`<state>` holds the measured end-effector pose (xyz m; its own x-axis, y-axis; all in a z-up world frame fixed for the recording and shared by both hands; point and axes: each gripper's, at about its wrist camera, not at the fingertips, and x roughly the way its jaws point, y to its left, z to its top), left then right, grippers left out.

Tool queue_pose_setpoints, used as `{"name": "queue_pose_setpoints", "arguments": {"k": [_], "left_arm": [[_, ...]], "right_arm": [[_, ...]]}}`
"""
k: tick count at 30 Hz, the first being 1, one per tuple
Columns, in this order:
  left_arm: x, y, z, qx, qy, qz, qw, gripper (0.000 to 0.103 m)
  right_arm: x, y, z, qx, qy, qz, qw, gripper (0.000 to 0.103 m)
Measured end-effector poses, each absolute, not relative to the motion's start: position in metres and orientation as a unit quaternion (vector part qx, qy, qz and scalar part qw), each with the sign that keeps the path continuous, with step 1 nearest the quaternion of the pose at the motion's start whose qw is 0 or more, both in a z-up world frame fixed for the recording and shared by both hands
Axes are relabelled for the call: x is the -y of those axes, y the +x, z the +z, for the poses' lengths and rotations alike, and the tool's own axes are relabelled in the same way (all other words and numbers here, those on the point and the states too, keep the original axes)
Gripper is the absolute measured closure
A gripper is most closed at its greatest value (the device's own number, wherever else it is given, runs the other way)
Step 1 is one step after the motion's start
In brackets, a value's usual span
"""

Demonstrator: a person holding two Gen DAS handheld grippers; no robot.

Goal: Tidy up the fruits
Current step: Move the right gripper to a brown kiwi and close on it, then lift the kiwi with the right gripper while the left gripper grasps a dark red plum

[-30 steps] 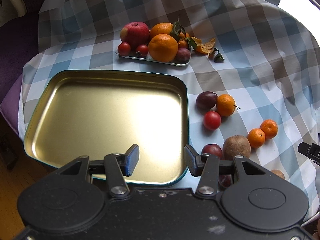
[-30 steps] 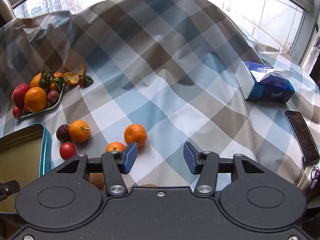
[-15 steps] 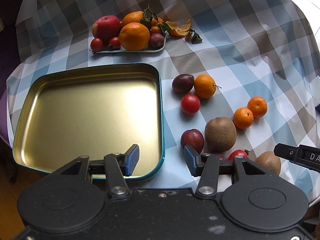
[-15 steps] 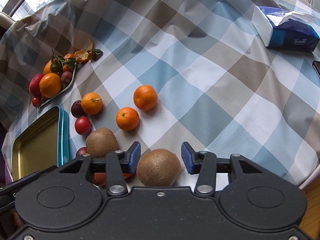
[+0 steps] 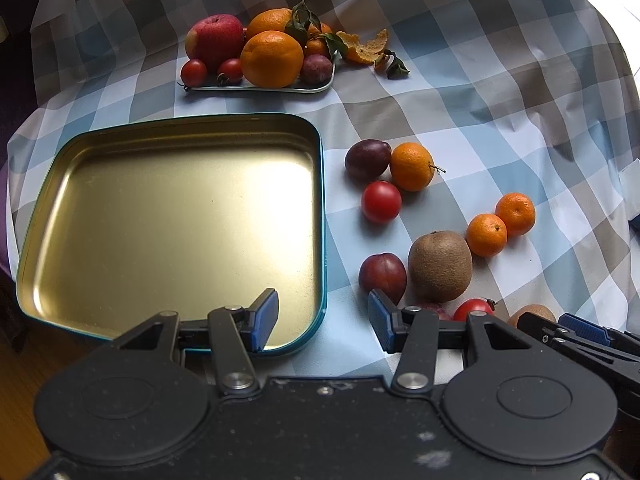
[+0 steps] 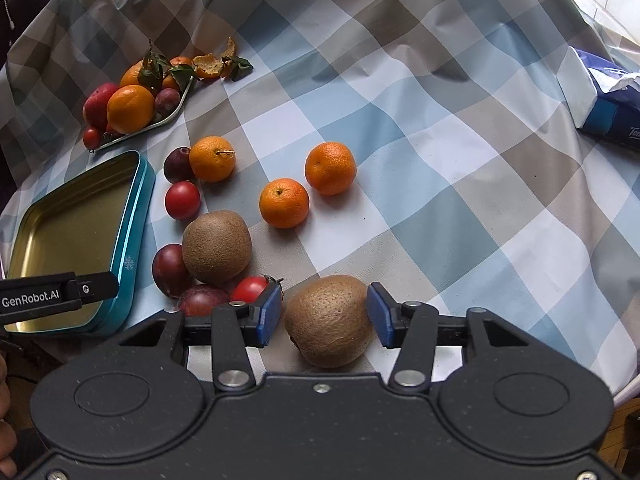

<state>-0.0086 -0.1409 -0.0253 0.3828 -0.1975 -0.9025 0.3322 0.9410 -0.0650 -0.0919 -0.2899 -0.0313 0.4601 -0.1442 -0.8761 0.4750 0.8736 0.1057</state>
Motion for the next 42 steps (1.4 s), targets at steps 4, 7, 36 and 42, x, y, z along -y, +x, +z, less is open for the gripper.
{"name": "queue_pose_setpoints", "arguments": {"k": [4,7,36,42], "left_arm": [[0.142,-0.008,-0.026,-0.535,0.064,-0.161,0.827,0.053],[0.145,-0.008,-0.028,-0.537,0.07,-0.162,0.825,0.053],[0.173,-0.026,-0.025,-0.512,0.1,-0.25,0.815,0.051],[0.188,-0.04,-0.033,-0.505,0.148,-0.284,0.801,0.053]], "right_arm": [[0.286,-0.093,-0.036,-0.474,0.147,-0.186,0.848,0.044],[0.28,-0.093,-0.039,-0.469,0.132,-0.187,0.853,0.043],[0.315,-0.093,-0.038,-0.489,0.209,-0.238,0.813,0.04],[0.318,-0.094,-0.03,-0.477,0.214,-0.245,0.816,0.04]]}}
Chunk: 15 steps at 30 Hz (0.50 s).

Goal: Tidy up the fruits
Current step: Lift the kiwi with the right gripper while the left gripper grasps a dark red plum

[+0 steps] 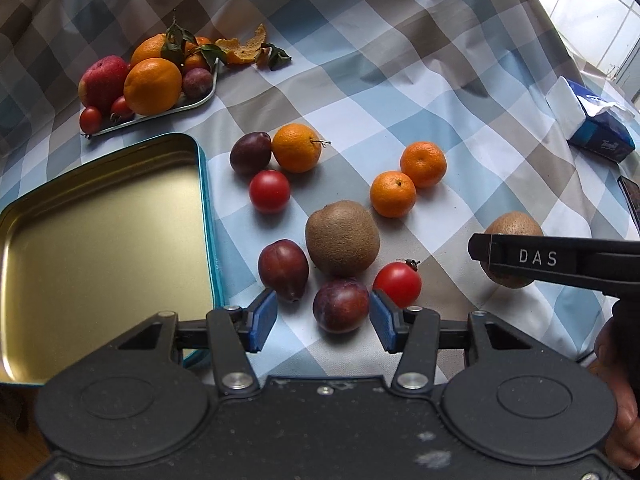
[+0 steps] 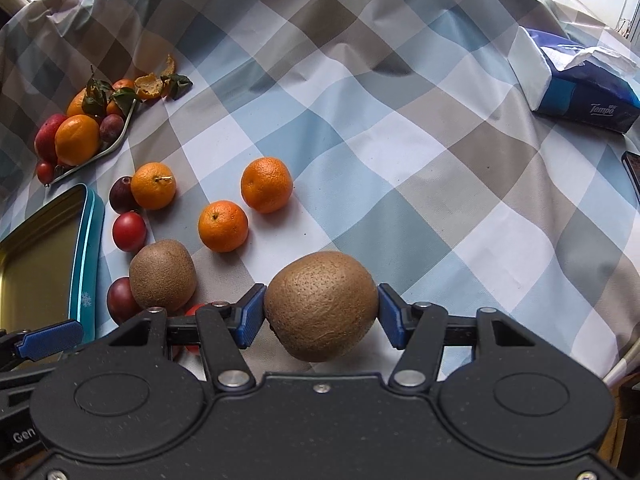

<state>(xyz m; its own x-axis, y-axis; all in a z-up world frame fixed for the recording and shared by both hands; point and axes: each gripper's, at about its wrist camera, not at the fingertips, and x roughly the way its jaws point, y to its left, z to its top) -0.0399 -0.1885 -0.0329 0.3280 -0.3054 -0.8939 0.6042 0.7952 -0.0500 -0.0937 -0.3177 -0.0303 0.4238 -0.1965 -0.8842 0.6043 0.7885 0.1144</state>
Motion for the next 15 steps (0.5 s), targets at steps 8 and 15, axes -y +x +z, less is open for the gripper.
{"name": "queue_pose_setpoints", "arguments": {"k": [8,15], "left_arm": [[0.204,-0.035,-0.054,-0.538,0.161,-0.286,0.776,0.057],[0.21,-0.022,-0.069,-0.559,0.146,-0.279,0.767,0.065]], "right_arm": [[0.321,-0.095,-0.026,-0.471,0.223,-0.247,0.817,0.04],[0.323,-0.098,-0.022,-0.464,0.228,-0.25,0.818,0.04]]}}
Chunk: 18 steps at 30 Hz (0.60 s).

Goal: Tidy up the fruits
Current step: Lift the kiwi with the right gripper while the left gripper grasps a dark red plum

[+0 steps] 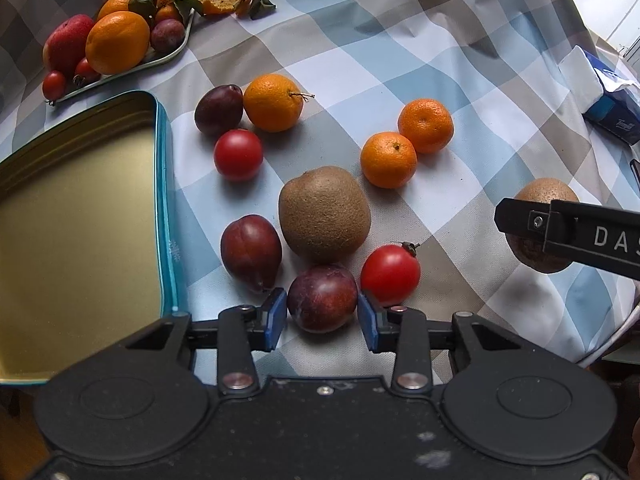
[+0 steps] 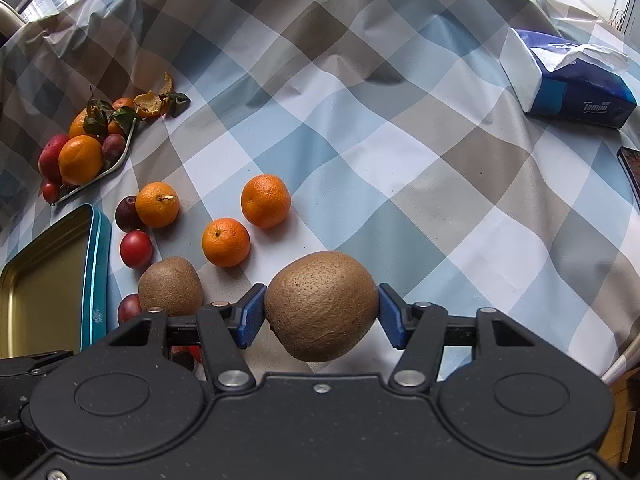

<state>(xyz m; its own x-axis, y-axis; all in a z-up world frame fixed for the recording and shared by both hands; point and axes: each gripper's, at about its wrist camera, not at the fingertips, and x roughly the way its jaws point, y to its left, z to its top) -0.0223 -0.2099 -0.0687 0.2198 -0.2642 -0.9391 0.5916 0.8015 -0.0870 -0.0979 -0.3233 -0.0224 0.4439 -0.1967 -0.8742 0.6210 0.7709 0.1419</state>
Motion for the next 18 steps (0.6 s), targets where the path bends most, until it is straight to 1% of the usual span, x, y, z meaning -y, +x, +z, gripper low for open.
{"name": "queue_pose_setpoints", "arguments": {"k": [8,18], "left_arm": [[0.207,-0.02,-0.065,-0.559,0.12,-0.289,0.768,0.067],[0.2,-0.025,-0.035,-0.508,0.093,-0.297,0.803,0.067]], "right_arm": [[0.323,-0.1,-0.019,-0.46,0.227,-0.251,0.821,0.04],[0.341,-0.108,-0.019,-0.447,0.245,-0.289,0.811,0.04]]}}
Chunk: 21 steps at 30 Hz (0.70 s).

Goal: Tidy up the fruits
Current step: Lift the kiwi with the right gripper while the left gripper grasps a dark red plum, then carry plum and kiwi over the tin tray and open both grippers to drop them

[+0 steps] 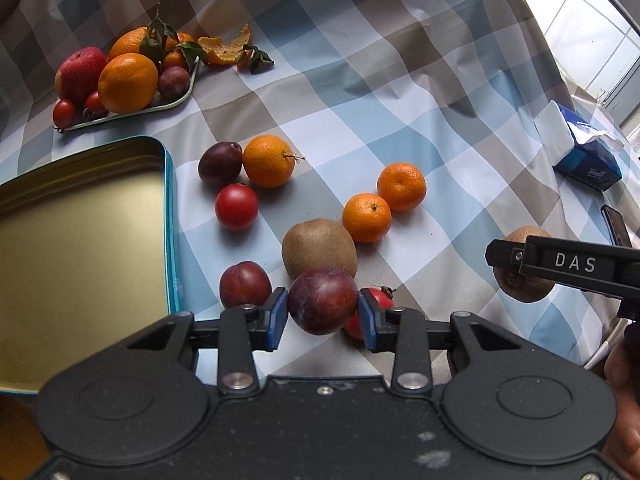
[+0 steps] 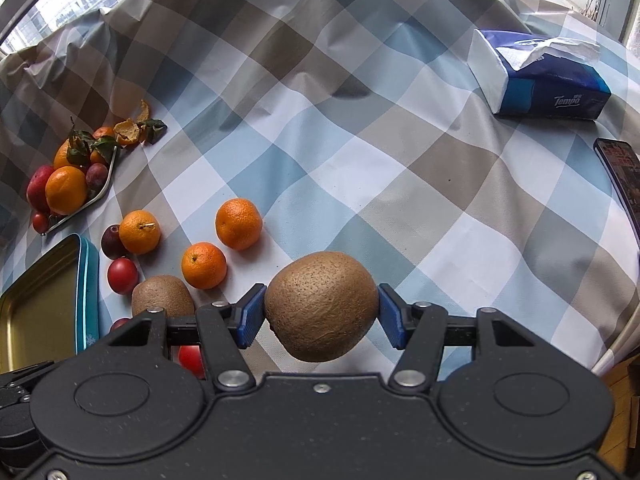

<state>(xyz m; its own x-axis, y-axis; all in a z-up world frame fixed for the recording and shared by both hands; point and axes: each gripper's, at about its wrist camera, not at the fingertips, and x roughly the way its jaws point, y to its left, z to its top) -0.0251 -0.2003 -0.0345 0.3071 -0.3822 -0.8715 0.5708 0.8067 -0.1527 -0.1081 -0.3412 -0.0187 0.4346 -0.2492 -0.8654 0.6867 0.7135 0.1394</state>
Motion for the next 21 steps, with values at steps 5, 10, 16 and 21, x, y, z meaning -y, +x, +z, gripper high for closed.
{"name": "queue_pose_setpoints", "arguments": {"k": [5,10,16,21], "left_arm": [[0.184,-0.017,-0.019,-0.489,0.062,-0.268,0.828,0.067],[0.155,-0.008,-0.006,-0.472,0.039,-0.19,0.86,0.066],[0.122,0.005,-0.005,-0.446,0.092,-0.031,0.89,0.066],[0.091,0.021,0.001,-0.472,0.021,-0.007,0.882,0.066]], "right_arm": [[0.341,-0.108,-0.024,-0.451,0.227,-0.303,0.808,0.04],[0.334,-0.105,-0.027,-0.453,0.211,-0.305,0.811,0.04],[0.314,-0.097,-0.026,-0.457,0.203,-0.3,0.812,0.04],[0.287,-0.083,-0.018,-0.452,0.198,-0.279,0.824,0.04]]}}
